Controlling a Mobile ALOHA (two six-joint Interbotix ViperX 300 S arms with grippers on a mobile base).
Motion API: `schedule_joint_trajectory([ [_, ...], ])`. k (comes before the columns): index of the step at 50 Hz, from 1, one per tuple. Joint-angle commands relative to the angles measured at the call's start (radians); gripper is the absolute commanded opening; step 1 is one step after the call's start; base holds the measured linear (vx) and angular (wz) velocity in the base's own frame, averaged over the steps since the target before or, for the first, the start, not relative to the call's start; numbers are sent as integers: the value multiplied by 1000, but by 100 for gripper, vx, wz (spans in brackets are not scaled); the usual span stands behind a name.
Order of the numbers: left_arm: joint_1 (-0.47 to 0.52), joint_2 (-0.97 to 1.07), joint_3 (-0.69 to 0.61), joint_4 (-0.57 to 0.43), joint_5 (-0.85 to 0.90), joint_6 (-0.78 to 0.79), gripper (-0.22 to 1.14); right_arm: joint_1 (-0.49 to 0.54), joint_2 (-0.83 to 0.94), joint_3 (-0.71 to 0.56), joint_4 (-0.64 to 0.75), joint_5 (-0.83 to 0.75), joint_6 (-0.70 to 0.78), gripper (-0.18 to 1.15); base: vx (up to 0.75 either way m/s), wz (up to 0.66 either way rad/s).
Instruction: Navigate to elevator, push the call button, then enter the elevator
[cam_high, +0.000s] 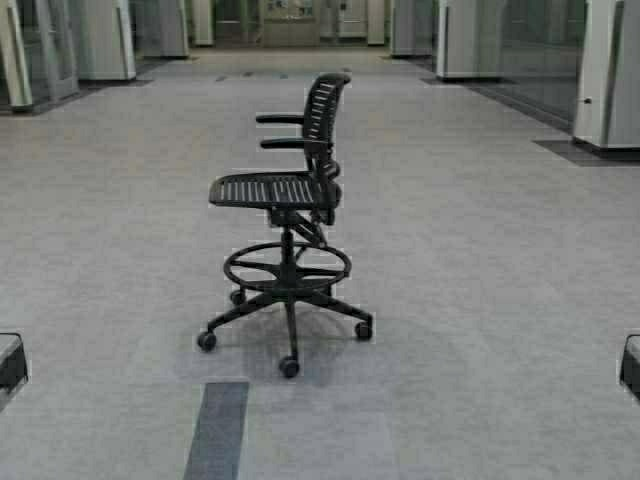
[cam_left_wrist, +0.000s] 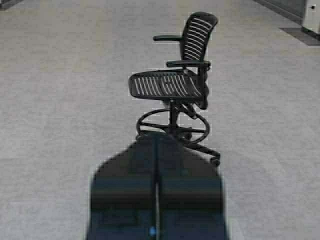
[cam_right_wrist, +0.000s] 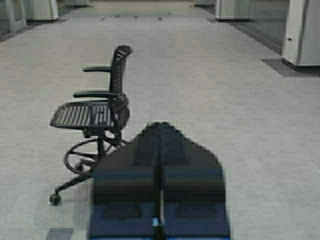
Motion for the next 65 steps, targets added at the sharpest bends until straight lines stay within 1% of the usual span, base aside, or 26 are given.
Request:
schedule_joint_trajectory([
  [1, 0, 8, -12, 2, -9, 3, 2, 2, 5, -15, 2, -20, -2, 5, 43, 38],
  [24, 0, 25, 2, 0, -29, -5, 2, 2, 31, 0, 2, -20, 0, 5, 47, 45],
  [34, 0, 23, 8, -3, -31, -32, 2, 2, 29, 3, 6, -18, 20, 5, 50, 44],
  [41, 0, 26, 14, 2, -38, -12, 2, 2, 29, 6, 5, -20, 48, 5, 52, 53],
  [48, 6, 64, 17, 5, -86, 32, 2, 2, 40, 0, 3, -20, 48, 5, 57, 56],
  [55, 9, 66, 23, 5, -118, 40, 2, 2, 37, -3, 3, -20, 52, 5, 58, 44],
  [65, 11, 66, 31, 5, -121, 37, 2, 2, 35, -2, 3, -20, 51, 5, 61, 29],
])
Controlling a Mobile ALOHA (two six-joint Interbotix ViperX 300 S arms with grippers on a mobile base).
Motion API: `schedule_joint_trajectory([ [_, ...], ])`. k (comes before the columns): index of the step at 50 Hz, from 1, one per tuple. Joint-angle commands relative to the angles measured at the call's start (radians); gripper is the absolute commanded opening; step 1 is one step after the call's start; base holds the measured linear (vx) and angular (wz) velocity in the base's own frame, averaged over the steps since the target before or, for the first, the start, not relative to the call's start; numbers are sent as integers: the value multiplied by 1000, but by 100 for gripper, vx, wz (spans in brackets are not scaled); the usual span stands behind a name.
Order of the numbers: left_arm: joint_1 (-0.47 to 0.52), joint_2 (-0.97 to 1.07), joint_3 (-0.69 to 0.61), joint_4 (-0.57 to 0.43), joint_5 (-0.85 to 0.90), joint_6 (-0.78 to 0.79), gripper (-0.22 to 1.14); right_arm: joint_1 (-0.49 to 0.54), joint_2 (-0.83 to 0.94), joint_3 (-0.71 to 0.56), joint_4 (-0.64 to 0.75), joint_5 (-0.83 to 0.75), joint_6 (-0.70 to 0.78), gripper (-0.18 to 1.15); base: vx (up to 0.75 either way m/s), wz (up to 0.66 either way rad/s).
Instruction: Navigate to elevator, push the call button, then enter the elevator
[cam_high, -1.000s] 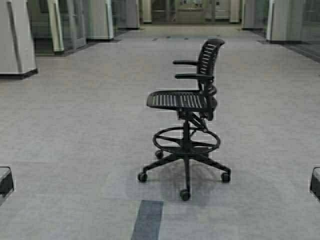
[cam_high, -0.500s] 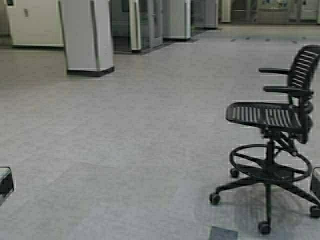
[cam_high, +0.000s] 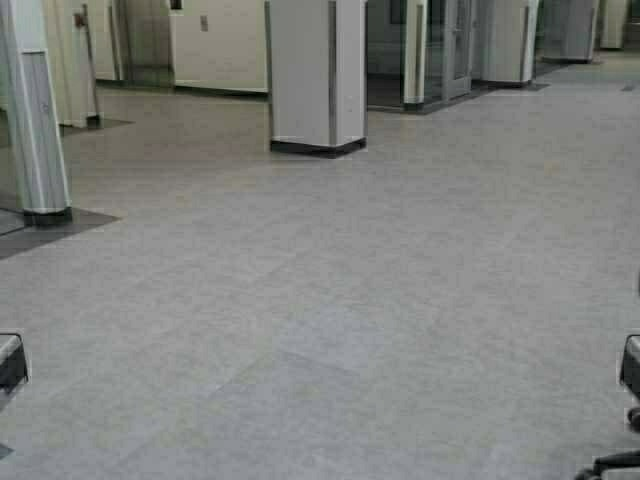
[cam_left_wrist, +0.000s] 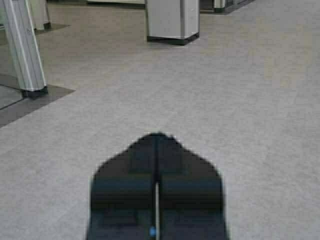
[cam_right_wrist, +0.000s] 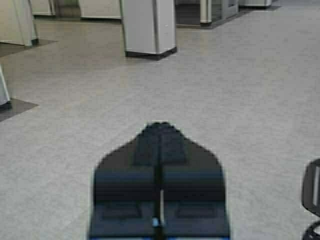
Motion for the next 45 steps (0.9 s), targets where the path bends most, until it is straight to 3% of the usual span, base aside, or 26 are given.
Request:
schedule_joint_trajectory([
  [1, 2, 3, -5, 3, -9, -8, 2, -3, 2, -17, 0, -9, 0, 5, 65, 21],
  [45, 2, 21, -11, 6, -21, -57, 2, -3, -57, 8, 0, -11, -3, 5, 74, 18],
])
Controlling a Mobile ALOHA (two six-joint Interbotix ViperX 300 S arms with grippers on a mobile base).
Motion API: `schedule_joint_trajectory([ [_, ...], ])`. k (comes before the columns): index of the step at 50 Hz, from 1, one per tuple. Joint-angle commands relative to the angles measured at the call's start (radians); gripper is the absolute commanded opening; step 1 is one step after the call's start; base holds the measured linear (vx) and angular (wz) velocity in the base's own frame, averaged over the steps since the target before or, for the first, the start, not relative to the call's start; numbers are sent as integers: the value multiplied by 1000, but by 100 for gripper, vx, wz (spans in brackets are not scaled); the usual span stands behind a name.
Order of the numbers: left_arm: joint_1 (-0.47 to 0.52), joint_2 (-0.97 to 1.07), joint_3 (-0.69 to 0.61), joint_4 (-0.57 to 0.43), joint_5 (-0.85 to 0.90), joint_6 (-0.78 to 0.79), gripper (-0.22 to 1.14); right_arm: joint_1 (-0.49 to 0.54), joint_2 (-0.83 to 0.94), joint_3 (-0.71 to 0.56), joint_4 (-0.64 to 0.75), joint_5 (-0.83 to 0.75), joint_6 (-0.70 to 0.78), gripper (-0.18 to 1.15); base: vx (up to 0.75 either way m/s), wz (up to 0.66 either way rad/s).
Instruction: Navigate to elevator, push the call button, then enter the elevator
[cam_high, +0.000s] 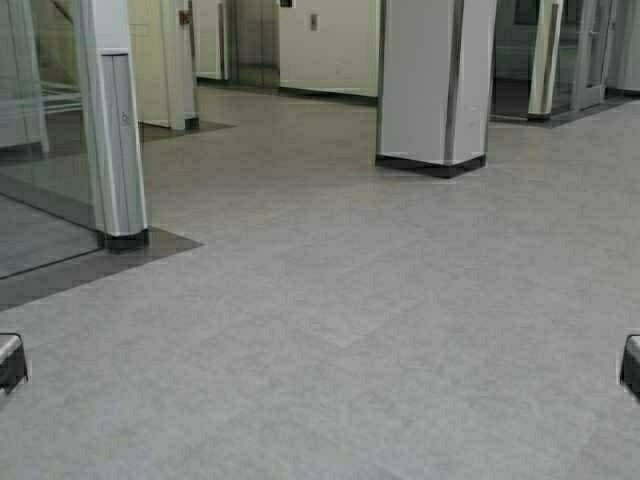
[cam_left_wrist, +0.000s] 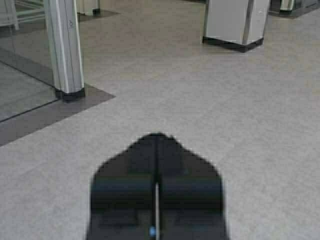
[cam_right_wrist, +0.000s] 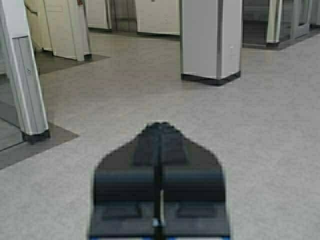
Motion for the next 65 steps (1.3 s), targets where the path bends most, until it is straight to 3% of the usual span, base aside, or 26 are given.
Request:
schedule_joint_trajectory([
  [1, 0, -2, -14, 5, -11, 3, 2, 0, 26, -26, 0, -8, -3, 5, 83, -6],
  [65, 0, -6, -5, 2, -14, -3, 2, 2, 101, -29, -6, -31, 0, 5, 84, 0],
])
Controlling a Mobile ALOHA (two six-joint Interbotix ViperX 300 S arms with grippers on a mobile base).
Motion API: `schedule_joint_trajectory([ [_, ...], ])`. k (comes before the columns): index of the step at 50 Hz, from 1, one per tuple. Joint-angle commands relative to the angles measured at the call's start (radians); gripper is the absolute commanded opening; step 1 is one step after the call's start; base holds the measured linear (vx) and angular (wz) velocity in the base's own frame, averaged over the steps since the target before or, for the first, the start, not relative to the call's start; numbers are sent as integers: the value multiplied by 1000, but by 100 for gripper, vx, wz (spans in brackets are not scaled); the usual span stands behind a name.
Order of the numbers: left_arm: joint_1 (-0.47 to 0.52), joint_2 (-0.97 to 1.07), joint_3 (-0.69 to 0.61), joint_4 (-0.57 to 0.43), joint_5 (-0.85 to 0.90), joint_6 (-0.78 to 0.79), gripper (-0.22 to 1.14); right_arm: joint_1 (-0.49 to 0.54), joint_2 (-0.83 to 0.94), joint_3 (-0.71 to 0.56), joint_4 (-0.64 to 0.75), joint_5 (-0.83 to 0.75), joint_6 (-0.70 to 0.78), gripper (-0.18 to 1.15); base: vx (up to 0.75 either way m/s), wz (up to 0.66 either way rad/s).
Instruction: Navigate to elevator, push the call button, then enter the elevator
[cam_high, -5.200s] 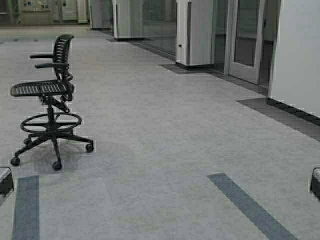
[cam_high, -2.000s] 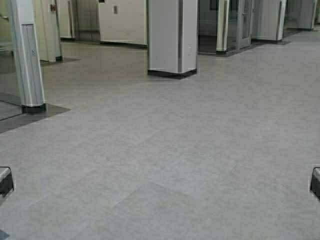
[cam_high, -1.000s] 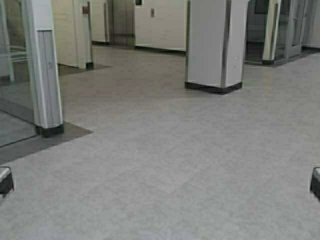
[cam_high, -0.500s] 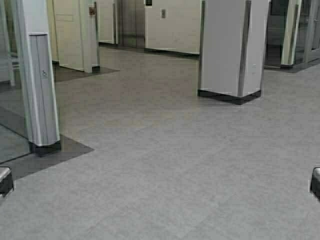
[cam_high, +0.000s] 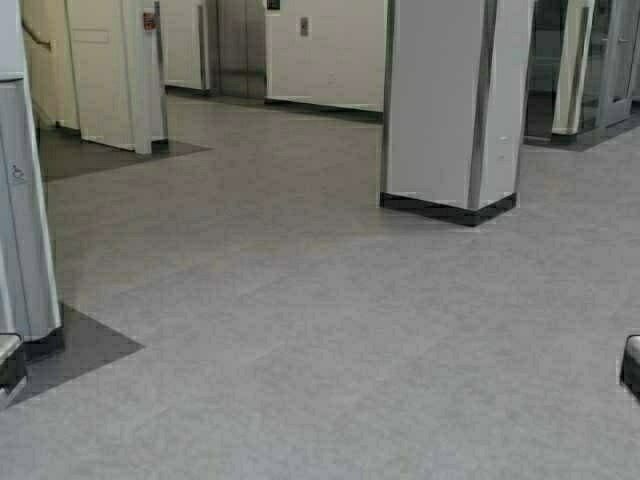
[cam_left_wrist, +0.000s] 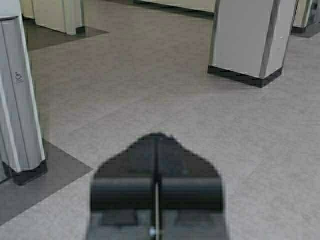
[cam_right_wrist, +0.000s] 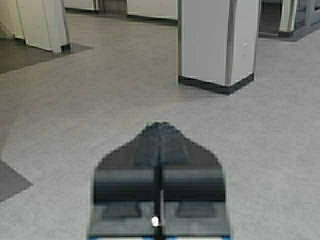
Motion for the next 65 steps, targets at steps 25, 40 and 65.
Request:
schedule_joint_trajectory([
  [25, 0, 2, -12, 0, -8, 0, 2, 9, 63, -44, -2, -15, 3, 5, 87, 5],
  [40, 0, 8, -8, -2, -8, 0, 2, 17, 63, -40, -2, -17, 3, 5, 86, -4],
  [65, 0, -9, -14, -2, -8, -12, 2, 54, 44, -44, -2, -17, 2, 5, 85, 15],
])
